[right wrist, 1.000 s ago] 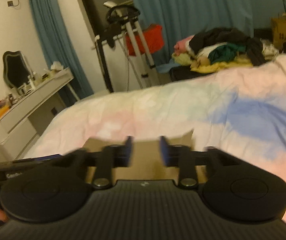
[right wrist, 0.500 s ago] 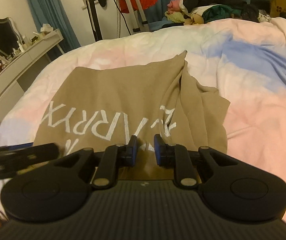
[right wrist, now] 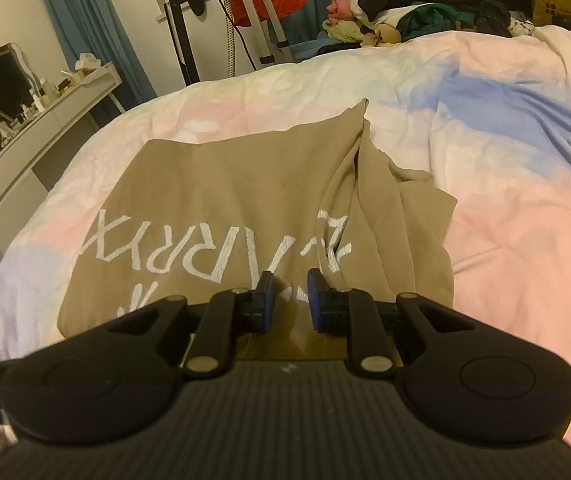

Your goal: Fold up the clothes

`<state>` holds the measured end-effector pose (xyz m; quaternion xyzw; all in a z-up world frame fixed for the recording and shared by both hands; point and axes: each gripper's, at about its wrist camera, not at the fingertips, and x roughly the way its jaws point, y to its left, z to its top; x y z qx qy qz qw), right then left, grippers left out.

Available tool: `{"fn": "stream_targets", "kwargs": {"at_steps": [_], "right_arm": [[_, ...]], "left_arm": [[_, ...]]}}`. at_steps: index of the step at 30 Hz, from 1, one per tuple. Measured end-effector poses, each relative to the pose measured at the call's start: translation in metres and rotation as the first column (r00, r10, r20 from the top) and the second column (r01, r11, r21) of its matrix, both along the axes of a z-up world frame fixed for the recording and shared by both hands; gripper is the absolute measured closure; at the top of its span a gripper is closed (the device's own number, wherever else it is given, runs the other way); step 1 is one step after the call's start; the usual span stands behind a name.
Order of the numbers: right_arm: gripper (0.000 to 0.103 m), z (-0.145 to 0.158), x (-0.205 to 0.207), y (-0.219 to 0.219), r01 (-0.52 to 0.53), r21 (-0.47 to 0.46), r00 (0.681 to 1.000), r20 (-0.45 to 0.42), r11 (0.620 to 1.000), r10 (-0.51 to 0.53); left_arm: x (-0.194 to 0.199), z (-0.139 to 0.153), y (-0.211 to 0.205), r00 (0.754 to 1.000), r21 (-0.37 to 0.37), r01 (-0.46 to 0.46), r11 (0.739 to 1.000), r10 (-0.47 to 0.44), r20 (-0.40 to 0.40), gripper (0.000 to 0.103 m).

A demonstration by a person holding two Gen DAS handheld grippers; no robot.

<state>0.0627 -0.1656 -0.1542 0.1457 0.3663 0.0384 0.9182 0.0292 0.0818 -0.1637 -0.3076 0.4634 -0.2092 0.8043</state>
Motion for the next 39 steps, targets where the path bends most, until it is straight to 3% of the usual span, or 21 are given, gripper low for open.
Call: {"fn": "stream_targets", "kwargs": {"at_steps": [6,10,13,15,17,18,19,21,24,29,30,34,37,39], "right_arm": [[0.084,0.0,-0.002,0.0,0.0,0.002,1.0,0.005,1.0,0.0],[0.082,0.002,-0.002,0.001,0.011,0.006,1.0,0.005,1.0,-0.011],[0.078,0.013,-0.011,-0.009,0.066,0.113,0.997,0.02,0.991,-0.069],[0.075,0.021,-0.021,-0.02,0.089,0.246,0.995,0.03,0.965,-0.1],[0.049,0.022,-0.029,-0.029,0.084,0.412,0.995,0.016,0.907,-0.1],[0.018,0.023,-0.033,-0.033,0.082,0.487,0.995,0.01,0.869,-0.1],[0.006,0.02,-0.037,-0.034,0.085,0.542,0.995,0.003,0.836,-0.103],[0.007,0.015,-0.045,-0.034,0.088,0.644,0.994,-0.013,0.76,-0.105],[0.008,-0.008,-0.042,-0.024,0.114,0.753,0.992,-0.118,0.648,-0.038],[0.007,-0.051,-0.034,-0.017,0.233,0.834,0.968,-0.247,0.501,-0.04],[0.009,-0.056,-0.035,-0.021,0.265,0.832,0.963,-0.257,0.488,-0.083],[0.04,-0.068,-0.043,-0.043,0.403,0.802,0.91,-0.301,0.44,-0.286],[0.058,-0.07,-0.049,-0.052,0.449,0.788,0.88,-0.309,0.421,-0.361],[0.063,-0.069,-0.052,-0.053,0.455,0.782,0.874,-0.3,0.426,-0.383]], "left_arm": [[0.019,-0.009,0.004,0.995,-0.069,-0.096,0.993,0.098,0.027,0.028],[0.022,-0.019,0.016,0.986,-0.125,-0.17,0.978,0.168,-0.021,0.045],[0.021,-0.023,0.023,0.979,-0.152,-0.203,0.967,0.199,-0.042,0.061],[0.021,-0.024,0.024,0.978,-0.156,-0.208,0.966,0.204,-0.041,0.067],[0.019,-0.022,0.025,0.979,-0.172,-0.206,0.963,0.205,-0.025,0.077],[0.018,-0.02,0.025,0.979,-0.181,-0.204,0.962,0.205,-0.013,0.078],[0.018,-0.019,0.025,0.978,-0.19,-0.203,0.96,0.206,-0.004,0.079],[0.017,-0.018,0.025,0.978,-0.206,-0.204,0.957,0.21,0.006,0.081],[0.017,-0.019,0.027,0.976,-0.224,-0.211,0.952,0.217,0.002,0.081],[0.02,-0.021,0.028,0.972,-0.263,-0.229,0.937,0.234,-0.011,0.083],[0.02,-0.021,0.029,0.97,-0.274,-0.235,0.932,0.241,-0.013,0.083],[0.022,-0.022,0.035,0.963,-0.317,-0.26,0.912,0.267,-0.021,0.084],[0.025,-0.023,0.037,0.961,-0.338,-0.27,0.901,0.273,-0.041,0.084],[0.026,-0.022,0.037,0.962,-0.339,-0.268,0.902,0.27,-0.041,0.084]]}}
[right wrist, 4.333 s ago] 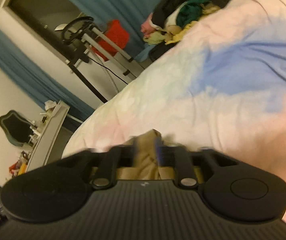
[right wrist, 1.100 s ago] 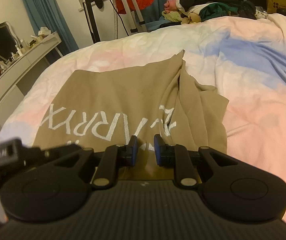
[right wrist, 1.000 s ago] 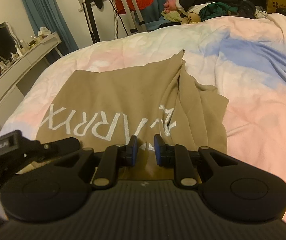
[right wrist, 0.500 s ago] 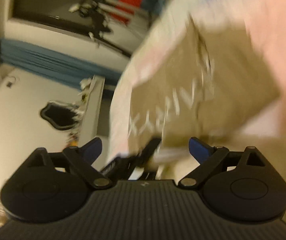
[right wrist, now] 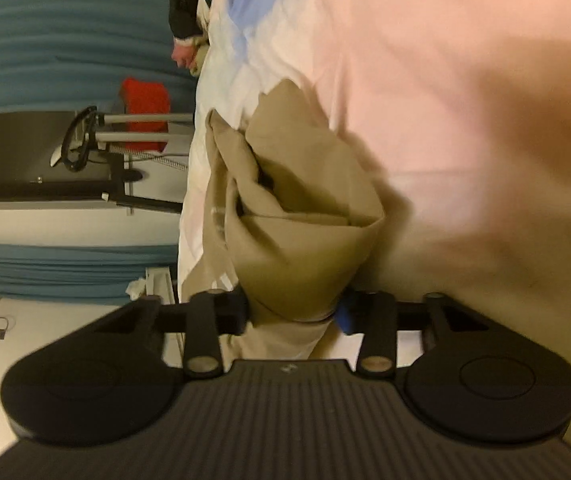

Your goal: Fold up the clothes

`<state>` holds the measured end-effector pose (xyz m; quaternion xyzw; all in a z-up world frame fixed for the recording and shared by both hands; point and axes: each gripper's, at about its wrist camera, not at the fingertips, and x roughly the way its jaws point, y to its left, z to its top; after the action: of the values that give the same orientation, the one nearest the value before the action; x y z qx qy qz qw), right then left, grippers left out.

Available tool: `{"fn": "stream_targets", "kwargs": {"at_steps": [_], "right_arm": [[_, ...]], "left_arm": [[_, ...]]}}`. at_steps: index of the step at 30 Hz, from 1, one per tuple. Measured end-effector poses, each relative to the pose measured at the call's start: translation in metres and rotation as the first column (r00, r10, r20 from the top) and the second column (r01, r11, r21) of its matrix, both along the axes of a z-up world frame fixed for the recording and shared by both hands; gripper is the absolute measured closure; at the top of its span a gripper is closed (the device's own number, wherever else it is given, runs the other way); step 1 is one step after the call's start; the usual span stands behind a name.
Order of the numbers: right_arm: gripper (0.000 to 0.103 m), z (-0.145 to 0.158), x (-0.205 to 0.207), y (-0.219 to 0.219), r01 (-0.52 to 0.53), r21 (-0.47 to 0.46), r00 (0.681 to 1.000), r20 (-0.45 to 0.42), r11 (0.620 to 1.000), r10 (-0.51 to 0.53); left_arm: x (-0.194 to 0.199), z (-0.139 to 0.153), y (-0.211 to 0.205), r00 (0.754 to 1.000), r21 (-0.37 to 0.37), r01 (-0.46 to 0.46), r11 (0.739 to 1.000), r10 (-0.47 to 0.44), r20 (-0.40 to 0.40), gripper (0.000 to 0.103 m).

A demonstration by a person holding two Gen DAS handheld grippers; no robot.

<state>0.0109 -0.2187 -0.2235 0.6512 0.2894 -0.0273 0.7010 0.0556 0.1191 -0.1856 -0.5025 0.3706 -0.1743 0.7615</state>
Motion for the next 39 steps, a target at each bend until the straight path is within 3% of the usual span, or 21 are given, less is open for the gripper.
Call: {"fn": "stream_targets", "kwargs": {"at_steps": [9,15,18,22,26,28,33,36,39], "right_arm": [[0.072,0.019,-0.004,-0.003,0.032,-0.09,0.999,0.037,0.995,-0.029],[0.075,0.065,-0.02,-0.021,0.072,-0.072,0.993,0.095,0.995,-0.065],[0.075,0.092,-0.03,-0.042,0.101,-0.059,0.989,0.114,0.993,-0.094],[0.075,0.121,-0.025,-0.086,0.131,-0.083,0.986,0.111,0.988,-0.122],[0.075,0.149,0.009,-0.147,0.174,-0.159,0.982,0.104,0.972,-0.159],[0.075,0.168,0.034,-0.177,0.208,-0.229,0.975,0.127,0.951,-0.182],[0.076,0.215,0.097,-0.246,0.32,-0.384,0.94,0.24,0.866,-0.241],[0.076,0.213,0.12,-0.275,0.355,-0.443,0.927,0.281,0.823,-0.249],[0.076,0.18,0.133,-0.296,0.342,-0.484,0.936,0.248,0.806,-0.248]], "left_arm": [[0.003,0.012,-0.001,1.0,-0.01,0.026,1.0,-0.026,0.005,0.084],[0.007,0.052,-0.017,0.993,0.01,0.113,0.994,-0.113,0.019,0.084],[0.01,0.073,-0.032,0.984,-0.019,0.178,0.984,-0.179,-0.028,0.084],[0.046,0.109,-0.086,0.956,0.017,0.279,0.96,-0.276,-0.097,0.084],[0.101,0.145,-0.165,0.935,0.092,0.345,0.934,-0.334,-0.118,0.084],[0.126,0.166,-0.209,0.93,0.134,0.366,0.921,-0.356,-0.091,0.084],[0.198,0.209,-0.313,0.916,0.182,0.376,0.908,-0.394,0.07,0.084],[0.222,0.207,-0.357,0.904,0.191,0.368,0.91,-0.398,0.157,0.084],[0.227,0.176,-0.385,0.892,0.235,0.375,0.897,-0.418,0.173,0.084]]}}
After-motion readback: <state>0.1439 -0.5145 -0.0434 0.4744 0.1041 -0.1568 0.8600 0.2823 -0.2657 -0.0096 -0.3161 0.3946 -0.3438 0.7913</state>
